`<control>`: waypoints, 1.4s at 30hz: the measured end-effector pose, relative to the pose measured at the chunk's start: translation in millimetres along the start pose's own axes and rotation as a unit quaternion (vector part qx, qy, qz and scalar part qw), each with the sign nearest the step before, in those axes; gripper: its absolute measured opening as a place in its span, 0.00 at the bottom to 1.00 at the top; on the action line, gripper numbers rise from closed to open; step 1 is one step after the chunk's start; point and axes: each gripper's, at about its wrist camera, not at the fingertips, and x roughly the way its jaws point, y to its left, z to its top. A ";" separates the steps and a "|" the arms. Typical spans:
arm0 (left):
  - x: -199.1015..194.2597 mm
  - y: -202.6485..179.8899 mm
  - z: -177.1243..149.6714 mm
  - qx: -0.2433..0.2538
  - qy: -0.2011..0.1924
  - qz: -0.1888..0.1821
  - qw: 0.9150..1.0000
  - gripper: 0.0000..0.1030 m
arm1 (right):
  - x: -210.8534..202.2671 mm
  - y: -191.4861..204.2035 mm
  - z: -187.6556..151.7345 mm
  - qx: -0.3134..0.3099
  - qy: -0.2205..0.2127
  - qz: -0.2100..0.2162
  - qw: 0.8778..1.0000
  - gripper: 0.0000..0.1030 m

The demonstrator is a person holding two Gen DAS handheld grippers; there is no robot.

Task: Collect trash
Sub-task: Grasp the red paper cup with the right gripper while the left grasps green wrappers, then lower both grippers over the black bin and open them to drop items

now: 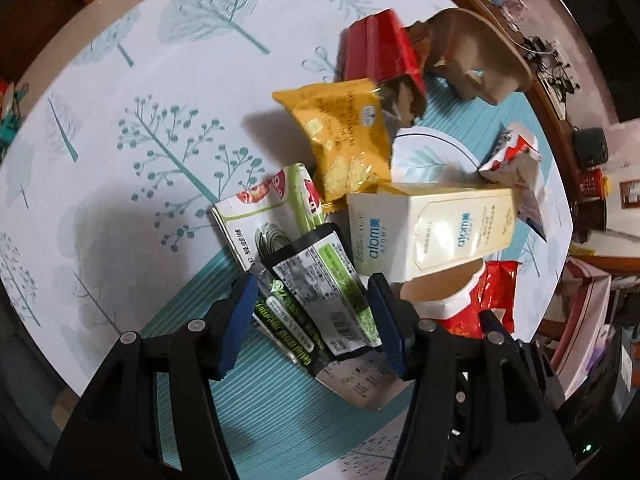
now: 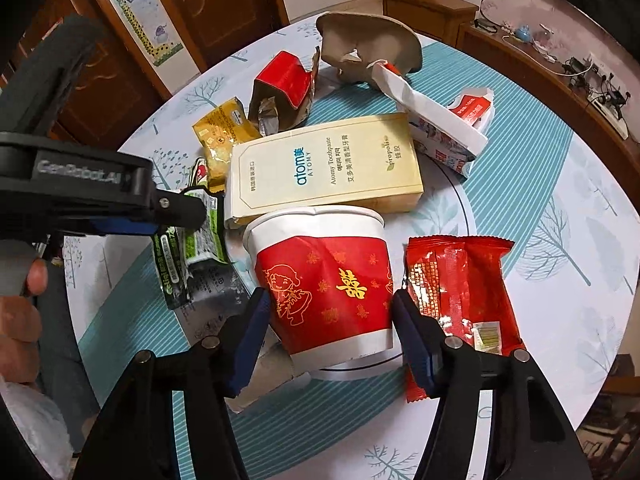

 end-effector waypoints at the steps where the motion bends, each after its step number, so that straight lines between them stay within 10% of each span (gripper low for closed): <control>1: 1.7 0.8 -0.3 -0.003 0.002 0.000 1.000 0.53 | 0.2 -0.6 0.4 0.000 0.000 0.000 1.000 0.60; 11: 25.2 -1.9 -1.0 -0.005 0.027 0.000 1.000 0.52 | 0.3 1.7 -0.3 0.007 -0.004 0.001 1.000 0.60; 15: 21.3 -2.6 -7.5 0.012 0.015 0.009 1.000 0.25 | -0.7 2.6 -2.0 0.013 -0.003 0.005 1.000 0.60; 21: 8.7 0.9 -20.4 0.046 -0.013 0.040 0.998 0.13 | -4.4 7.3 -7.0 0.015 -0.007 0.007 1.000 0.59; 42: -103.7 51.9 -84.0 0.188 -0.092 0.034 0.977 0.11 | -102.7 52.9 -49.2 0.104 -0.082 0.044 0.990 0.58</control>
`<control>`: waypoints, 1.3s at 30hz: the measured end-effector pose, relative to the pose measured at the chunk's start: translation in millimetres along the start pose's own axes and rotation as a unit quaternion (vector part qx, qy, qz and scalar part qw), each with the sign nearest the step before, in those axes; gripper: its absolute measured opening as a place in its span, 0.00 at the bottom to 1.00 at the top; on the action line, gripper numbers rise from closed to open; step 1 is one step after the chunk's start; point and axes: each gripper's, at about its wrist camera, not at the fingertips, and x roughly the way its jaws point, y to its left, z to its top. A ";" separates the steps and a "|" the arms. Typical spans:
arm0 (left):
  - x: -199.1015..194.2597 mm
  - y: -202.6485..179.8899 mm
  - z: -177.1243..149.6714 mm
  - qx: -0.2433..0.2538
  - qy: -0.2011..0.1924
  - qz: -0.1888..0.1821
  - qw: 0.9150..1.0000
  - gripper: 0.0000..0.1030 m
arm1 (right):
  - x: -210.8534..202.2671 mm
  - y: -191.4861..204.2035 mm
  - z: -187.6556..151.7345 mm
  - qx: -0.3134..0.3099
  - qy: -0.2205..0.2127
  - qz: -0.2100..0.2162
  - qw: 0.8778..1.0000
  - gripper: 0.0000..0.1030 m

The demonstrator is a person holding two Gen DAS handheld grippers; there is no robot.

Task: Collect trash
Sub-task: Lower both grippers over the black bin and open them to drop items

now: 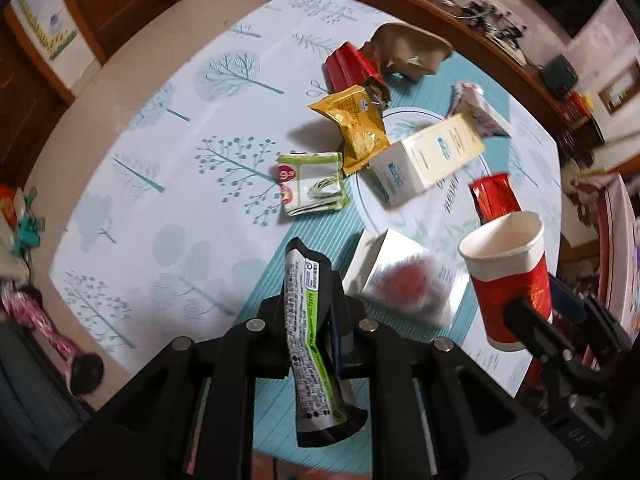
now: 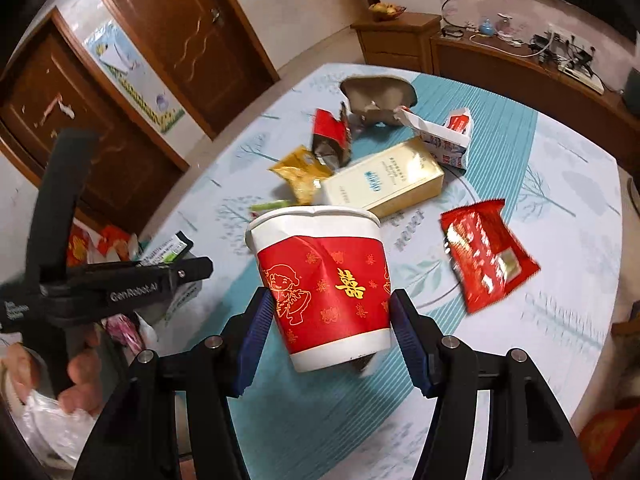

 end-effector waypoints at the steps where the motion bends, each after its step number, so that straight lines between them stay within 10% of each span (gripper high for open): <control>1: -7.2 3.6 -5.0 0.009 -0.004 -0.001 1.000 0.11 | -7.6 8.6 -6.7 0.007 -0.005 0.000 1.000 0.58; 21: -87.5 130.9 -150.7 0.220 -0.003 -0.071 0.973 0.11 | -50.2 203.4 -208.9 0.187 -0.056 -0.030 0.980 0.58; 39: 116.7 160.6 -322.2 0.317 0.078 -0.069 0.943 0.11 | 151.9 194.9 -434.8 0.320 0.058 -0.053 0.944 0.59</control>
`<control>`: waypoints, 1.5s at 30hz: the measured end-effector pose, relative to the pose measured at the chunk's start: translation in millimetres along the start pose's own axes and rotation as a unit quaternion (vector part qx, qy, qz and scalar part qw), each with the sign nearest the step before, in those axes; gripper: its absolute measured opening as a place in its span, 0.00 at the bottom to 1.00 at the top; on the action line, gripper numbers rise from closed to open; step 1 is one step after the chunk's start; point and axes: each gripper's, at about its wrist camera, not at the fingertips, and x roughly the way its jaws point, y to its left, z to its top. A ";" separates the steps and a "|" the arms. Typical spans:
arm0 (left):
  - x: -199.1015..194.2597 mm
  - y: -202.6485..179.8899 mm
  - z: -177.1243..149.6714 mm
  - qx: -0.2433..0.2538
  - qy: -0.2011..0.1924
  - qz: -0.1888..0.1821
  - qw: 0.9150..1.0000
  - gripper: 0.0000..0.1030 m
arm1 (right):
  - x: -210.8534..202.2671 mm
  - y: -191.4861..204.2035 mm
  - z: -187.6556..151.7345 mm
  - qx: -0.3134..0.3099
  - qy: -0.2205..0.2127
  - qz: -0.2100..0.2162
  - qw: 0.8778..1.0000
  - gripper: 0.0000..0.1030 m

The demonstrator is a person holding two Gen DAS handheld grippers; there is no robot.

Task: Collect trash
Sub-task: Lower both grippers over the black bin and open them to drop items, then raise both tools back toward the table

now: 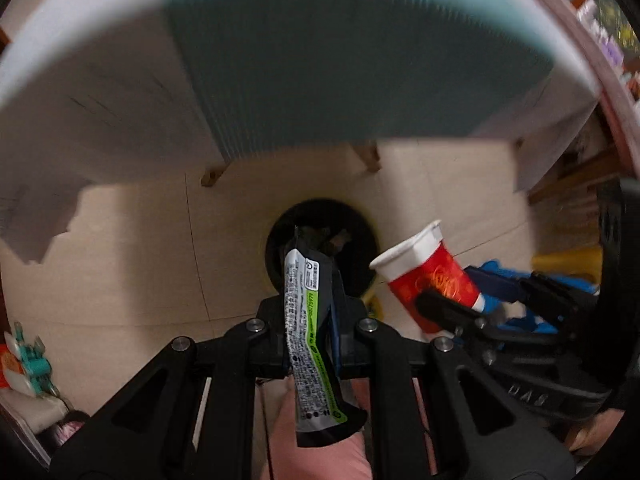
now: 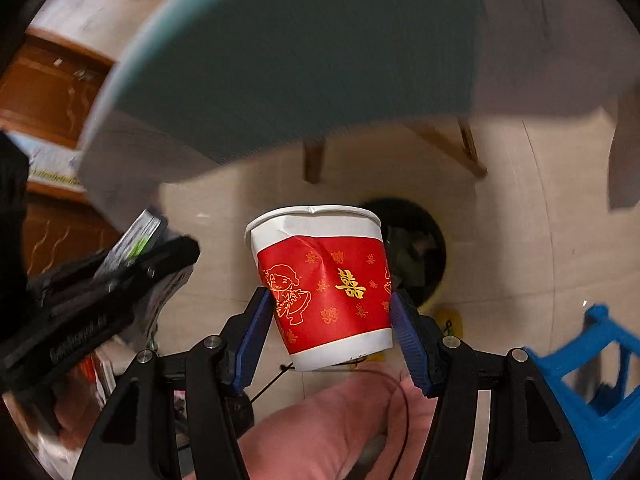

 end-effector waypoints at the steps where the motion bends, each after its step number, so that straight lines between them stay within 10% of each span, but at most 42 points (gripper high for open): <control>1: 14.6 -0.1 -2.3 0.001 0.002 0.001 1.000 0.11 | 20.4 -9.6 -6.1 0.008 0.002 0.000 1.000 0.59; 11: 150.2 7.6 -14.4 0.003 0.017 0.019 1.000 0.12 | 151.1 -53.3 -25.5 0.038 0.002 -0.008 0.999 0.62; 15: 180.8 16.0 -9.0 -0.010 0.031 0.006 0.999 0.33 | 184.7 -70.0 -24.0 0.058 0.011 -0.010 0.998 0.68; 19: 198.1 22.5 0.5 -0.021 0.034 0.013 0.999 0.41 | 206.4 -85.3 -27.7 0.078 0.023 -0.006 0.997 0.88; 24: 204.5 25.1 2.1 -0.020 0.030 0.020 0.999 0.47 | 206.8 -91.8 -31.1 0.087 0.011 -0.007 0.996 0.88; 35: 159.8 12.5 7.7 -0.024 0.027 0.021 0.999 0.47 | 157.9 -93.8 8.2 0.079 0.003 -0.013 0.997 0.88; 45: 22.0 4.9 24.3 -0.030 0.019 -0.002 0.999 0.48 | 26.1 -38.4 17.2 0.067 -0.012 -0.020 0.997 0.88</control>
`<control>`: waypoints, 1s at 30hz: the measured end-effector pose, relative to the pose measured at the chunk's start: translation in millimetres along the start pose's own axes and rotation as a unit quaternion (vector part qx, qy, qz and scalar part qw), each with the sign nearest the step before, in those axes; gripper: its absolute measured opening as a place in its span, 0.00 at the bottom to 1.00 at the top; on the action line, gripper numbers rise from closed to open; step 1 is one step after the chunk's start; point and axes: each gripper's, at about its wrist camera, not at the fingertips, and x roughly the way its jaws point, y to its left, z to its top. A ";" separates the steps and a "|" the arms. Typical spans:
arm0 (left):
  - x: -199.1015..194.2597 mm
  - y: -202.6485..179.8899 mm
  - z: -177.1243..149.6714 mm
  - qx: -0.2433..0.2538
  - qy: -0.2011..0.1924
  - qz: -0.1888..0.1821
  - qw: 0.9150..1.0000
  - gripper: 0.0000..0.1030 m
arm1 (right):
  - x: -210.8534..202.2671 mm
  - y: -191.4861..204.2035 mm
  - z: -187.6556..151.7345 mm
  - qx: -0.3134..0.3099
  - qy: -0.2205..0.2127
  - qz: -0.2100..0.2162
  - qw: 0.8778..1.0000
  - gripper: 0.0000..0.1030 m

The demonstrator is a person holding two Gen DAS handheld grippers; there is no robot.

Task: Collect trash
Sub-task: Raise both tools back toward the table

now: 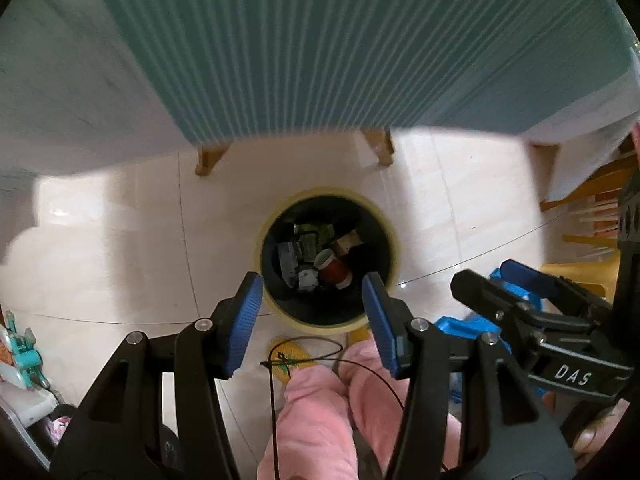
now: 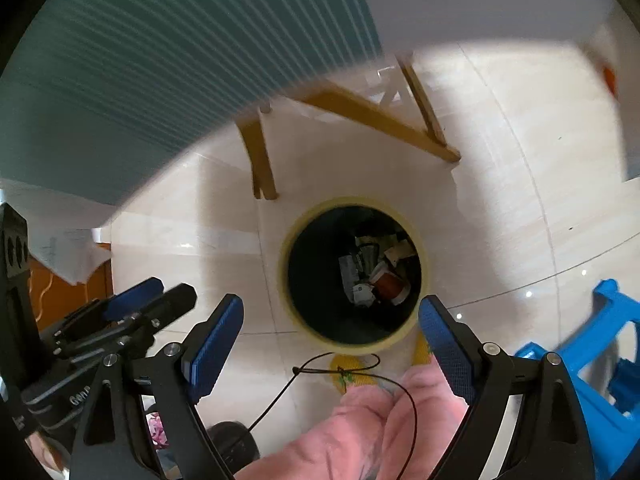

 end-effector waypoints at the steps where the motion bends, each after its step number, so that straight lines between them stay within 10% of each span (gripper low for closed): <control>1: -15.1 -0.7 2.3 0.000 -0.003 0.000 1.000 0.48 | -11.0 4.5 0.6 -0.001 -0.002 0.002 1.000 0.88; 15: -261.5 22.7 53.5 0.002 -0.108 0.036 0.994 0.48 | -268.6 133.6 26.9 -0.090 -0.133 0.016 0.987 0.88; 30: -393.3 31.4 98.5 0.026 -0.209 0.054 0.976 0.48 | -388.4 250.3 93.5 -0.207 -0.244 -0.016 0.947 0.88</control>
